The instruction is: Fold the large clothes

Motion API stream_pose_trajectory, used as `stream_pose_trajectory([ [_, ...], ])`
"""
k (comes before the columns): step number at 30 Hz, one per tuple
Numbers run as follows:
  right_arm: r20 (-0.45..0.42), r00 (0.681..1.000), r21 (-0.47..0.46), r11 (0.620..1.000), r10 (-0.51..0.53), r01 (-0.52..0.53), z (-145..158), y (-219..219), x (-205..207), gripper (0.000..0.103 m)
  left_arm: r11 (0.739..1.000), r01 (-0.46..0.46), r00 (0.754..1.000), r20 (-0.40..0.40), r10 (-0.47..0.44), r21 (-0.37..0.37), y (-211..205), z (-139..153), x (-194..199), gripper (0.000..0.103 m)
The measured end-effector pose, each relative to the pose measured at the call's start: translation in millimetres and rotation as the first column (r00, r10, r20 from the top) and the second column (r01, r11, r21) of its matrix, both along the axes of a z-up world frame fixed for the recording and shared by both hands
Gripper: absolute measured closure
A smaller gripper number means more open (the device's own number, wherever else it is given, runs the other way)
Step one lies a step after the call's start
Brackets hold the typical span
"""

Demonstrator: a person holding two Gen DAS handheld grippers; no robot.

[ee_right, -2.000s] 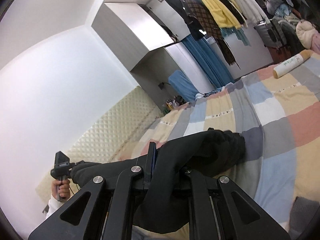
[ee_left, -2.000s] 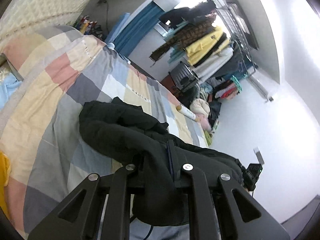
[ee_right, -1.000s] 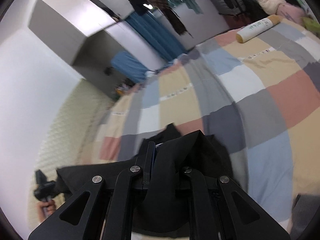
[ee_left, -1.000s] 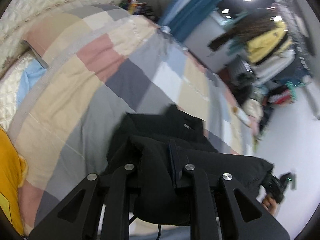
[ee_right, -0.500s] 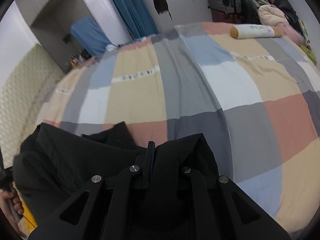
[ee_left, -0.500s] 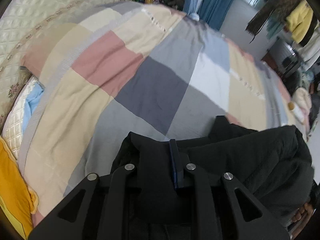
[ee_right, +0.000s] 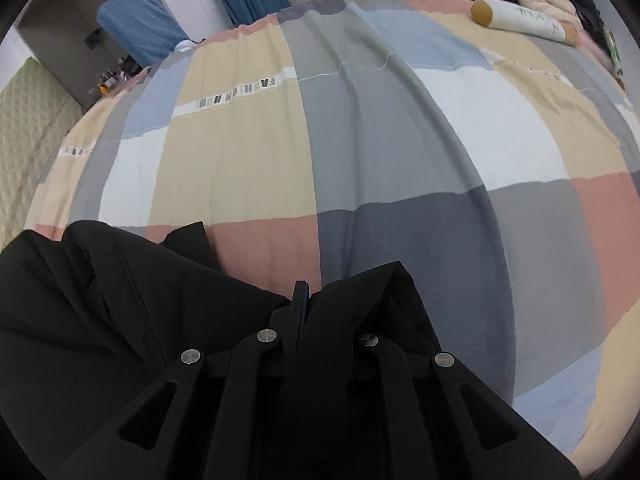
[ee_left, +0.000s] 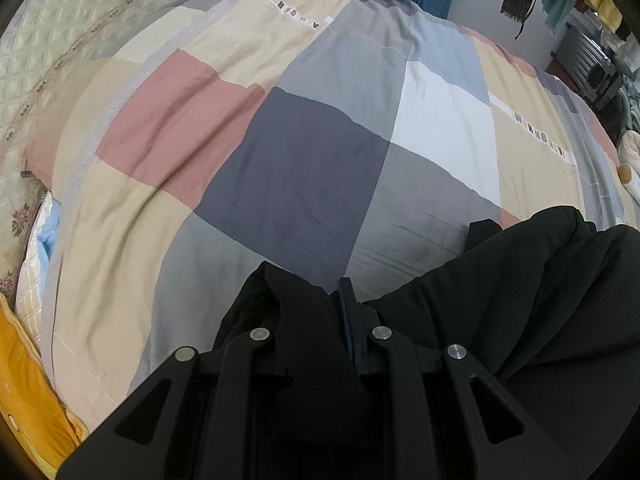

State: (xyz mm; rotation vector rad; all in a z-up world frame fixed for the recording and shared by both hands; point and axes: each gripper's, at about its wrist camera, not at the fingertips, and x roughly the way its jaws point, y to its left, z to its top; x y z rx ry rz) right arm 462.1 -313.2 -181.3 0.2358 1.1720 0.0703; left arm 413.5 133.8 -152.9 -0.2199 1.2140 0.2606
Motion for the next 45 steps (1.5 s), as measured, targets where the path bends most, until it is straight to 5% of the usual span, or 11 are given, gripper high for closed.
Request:
stream_pose_trajectory([
  [4,0.001,1.0,0.089,0.996,-0.011,0.011,11,-13,-16,0.094,1.0,0.003,1.0,0.006,-0.003,-0.014,-1,8,-10,0.084],
  [9,-0.033,0.999,0.198,0.98,0.032,-0.025,33,-31,-37,0.078,0.975,-0.092,0.996,-0.008,0.092,-0.203,21,18,-36,0.08],
  [10,-0.035,0.999,0.208,0.978,0.035,-0.027,40,-36,-42,0.073,0.961,-0.108,0.994,-0.008,0.11,-0.255,26,22,-42,0.072],
  [12,-0.021,0.999,0.211,0.977,0.031,-0.026,58,-45,-53,0.036,0.94,-0.12,0.992,-0.009,0.123,-0.318,31,33,-52,0.051],
  [14,0.015,0.999,0.19,0.981,0.029,-0.031,81,-49,-64,0.028,0.935,-0.114,0.991,0.023,0.129,-0.335,32,51,-63,0.024],
  [16,0.072,0.997,0.15,0.988,0.03,-0.04,106,-48,-75,0.028,0.94,-0.073,0.99,0.09,0.109,-0.334,26,78,-74,0.019],
  [18,0.144,0.988,0.097,0.993,0.054,-0.069,128,-38,-86,0.023,0.954,-0.028,0.984,0.162,0.08,-0.298,18,101,-82,0.019],
  [23,0.327,0.926,-0.019,0.982,0.186,-0.19,158,21,-116,0.007,0.987,0.151,0.926,0.359,-0.118,-0.064,-42,137,-101,0.018],
  [28,0.377,0.894,-0.07,0.97,0.242,-0.233,128,79,-122,0.004,0.973,0.231,0.899,0.384,-0.21,-0.008,-87,109,-88,0.018],
  [33,0.343,0.9,-0.089,0.963,0.268,-0.254,72,113,-103,0.004,0.945,0.287,0.89,0.321,-0.323,0.156,-113,56,-64,0.018],
  [45,0.351,0.899,-0.101,0.965,0.262,-0.241,32,128,-64,0.0,0.954,0.255,0.887,0.356,-0.295,0.155,-109,11,-37,0.018],
])
